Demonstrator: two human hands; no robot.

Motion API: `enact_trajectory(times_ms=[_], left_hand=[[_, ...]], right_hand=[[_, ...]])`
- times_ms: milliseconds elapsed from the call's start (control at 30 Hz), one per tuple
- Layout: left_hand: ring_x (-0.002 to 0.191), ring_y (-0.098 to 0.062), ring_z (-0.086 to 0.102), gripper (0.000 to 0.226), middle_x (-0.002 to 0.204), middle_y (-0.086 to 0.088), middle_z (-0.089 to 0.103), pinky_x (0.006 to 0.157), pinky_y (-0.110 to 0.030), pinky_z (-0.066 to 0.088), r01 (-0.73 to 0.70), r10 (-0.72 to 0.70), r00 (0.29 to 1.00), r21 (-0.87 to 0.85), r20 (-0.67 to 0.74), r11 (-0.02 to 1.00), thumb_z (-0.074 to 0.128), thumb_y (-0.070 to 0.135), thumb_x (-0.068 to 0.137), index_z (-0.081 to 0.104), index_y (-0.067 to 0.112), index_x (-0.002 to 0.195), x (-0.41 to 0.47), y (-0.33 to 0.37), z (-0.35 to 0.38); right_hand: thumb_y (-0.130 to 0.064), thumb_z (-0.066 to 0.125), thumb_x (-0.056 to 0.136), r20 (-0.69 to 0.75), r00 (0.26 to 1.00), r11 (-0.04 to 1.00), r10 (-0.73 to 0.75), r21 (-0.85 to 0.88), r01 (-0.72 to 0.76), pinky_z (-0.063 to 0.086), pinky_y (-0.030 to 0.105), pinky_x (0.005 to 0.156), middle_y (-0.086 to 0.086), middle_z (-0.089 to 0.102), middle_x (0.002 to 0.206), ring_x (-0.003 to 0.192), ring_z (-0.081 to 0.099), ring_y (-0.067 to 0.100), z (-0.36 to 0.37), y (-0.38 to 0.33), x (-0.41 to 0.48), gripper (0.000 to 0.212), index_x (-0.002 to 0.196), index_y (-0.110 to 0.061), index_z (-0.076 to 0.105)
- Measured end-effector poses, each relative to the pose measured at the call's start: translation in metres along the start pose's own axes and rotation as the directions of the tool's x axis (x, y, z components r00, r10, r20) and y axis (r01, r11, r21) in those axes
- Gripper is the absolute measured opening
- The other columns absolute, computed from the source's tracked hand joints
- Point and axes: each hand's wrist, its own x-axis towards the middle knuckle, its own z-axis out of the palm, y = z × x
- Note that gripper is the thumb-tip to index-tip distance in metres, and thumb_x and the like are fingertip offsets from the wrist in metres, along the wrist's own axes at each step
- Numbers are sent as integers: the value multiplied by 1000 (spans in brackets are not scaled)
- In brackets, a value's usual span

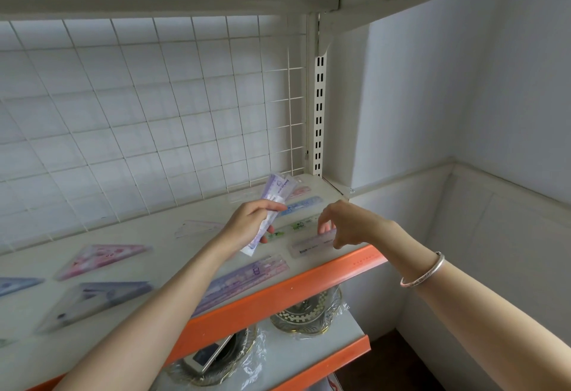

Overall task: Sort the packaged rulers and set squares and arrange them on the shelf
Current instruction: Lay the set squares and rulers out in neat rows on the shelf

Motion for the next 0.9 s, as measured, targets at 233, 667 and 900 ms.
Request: enact_trajectory(times_ms=[233,667,900], left_hand=[[91,-25,66,50,130,-1,48,63,-26,56,-7,13,998,-107,58,994,32,-7,95,57,28,120,2,6,10],[75,-19,69,40,105,-8,63,60,-30,57,0,10,999,-198,46,980,60,-3,89,53,21,121,2,8,12],[67,-8,65,38,90,-1,62,58,-28,56,-4,23,995,-188,95,982,63,-3,87,55,22,114,3,13,11]], right_hand=[[-5,74,69,58,998,998,-15,54,12,51,35,85,-7,58,89,89,57,14,-1,0,4,32,98,-19,68],[-4,73,68,-541,835,951,-98,198,240,45,25,76,-9,49,101,89,49,12,0,-3,13,37,101,-17,61],[-16,77,72,-574,774,955,-266,-45,294,32,17,84,-5,60,110,102,44,13,5,-7,20,37,107,-20,66]])
